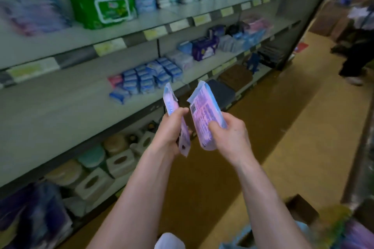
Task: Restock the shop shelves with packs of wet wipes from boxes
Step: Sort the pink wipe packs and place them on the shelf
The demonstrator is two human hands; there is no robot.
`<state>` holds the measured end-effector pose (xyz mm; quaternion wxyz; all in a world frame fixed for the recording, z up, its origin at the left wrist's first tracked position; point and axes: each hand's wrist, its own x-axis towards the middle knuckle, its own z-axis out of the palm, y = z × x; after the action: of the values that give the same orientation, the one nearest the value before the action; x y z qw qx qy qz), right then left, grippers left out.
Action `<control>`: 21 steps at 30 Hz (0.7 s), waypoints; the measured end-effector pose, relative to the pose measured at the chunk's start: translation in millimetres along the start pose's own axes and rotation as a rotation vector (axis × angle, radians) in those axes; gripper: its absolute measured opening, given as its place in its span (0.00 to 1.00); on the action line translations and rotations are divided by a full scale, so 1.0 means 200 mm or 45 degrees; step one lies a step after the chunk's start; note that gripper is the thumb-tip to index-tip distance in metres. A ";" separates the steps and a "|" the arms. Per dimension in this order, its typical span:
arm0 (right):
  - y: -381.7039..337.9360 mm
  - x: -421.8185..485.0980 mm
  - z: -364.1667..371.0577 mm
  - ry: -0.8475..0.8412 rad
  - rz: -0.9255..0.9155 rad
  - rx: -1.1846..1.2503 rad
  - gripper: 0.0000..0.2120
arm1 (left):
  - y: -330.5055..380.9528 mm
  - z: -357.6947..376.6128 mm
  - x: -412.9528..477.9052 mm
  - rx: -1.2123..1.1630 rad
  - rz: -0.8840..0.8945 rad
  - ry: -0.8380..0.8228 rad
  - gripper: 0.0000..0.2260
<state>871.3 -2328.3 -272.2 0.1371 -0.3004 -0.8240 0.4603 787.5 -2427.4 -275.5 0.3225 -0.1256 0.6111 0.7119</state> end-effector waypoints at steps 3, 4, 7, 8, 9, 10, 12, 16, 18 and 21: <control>-0.17 0.11 0.15 0.015 -0.075 0.012 0.13 | 0.17 -0.14 0.10 -0.047 0.042 0.028 0.23; -0.22 0.14 0.19 0.020 -0.093 0.016 0.13 | 0.22 -0.19 0.12 -0.070 0.063 0.031 0.22; -0.36 0.22 0.32 0.013 -0.135 0.041 0.12 | 0.35 -0.32 0.18 -0.126 0.101 0.039 0.23; -0.41 0.24 0.36 0.004 -0.149 0.049 0.12 | 0.39 -0.36 0.19 -0.156 0.103 0.042 0.24; -0.45 0.26 0.40 -0.008 -0.166 0.057 0.12 | 0.43 -0.40 0.20 -0.187 0.112 0.049 0.23; -0.49 0.28 0.44 -0.023 -0.184 0.060 0.11 | 0.46 -0.43 0.21 -0.222 0.123 0.061 0.22; -0.56 0.32 0.50 -0.049 -0.228 0.070 0.11 | 0.53 -0.50 0.23 -0.272 0.150 0.099 0.19; -0.68 0.40 0.59 -0.116 -0.315 0.122 0.10 | 0.63 -0.59 0.27 -0.344 0.240 0.085 0.14; -0.74 0.44 0.63 -0.161 -0.363 0.167 0.08 | 0.68 -0.62 0.29 -0.398 0.287 0.071 0.09; -0.83 0.54 0.67 -0.174 -0.448 0.206 0.06 | 0.78 -0.64 0.33 -0.439 0.377 0.117 0.06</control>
<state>658.3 -2417.8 -211.3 0.1829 -0.1077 -0.8316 0.5132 615.1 -2536.3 -218.6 0.1601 -0.1203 0.5062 0.8388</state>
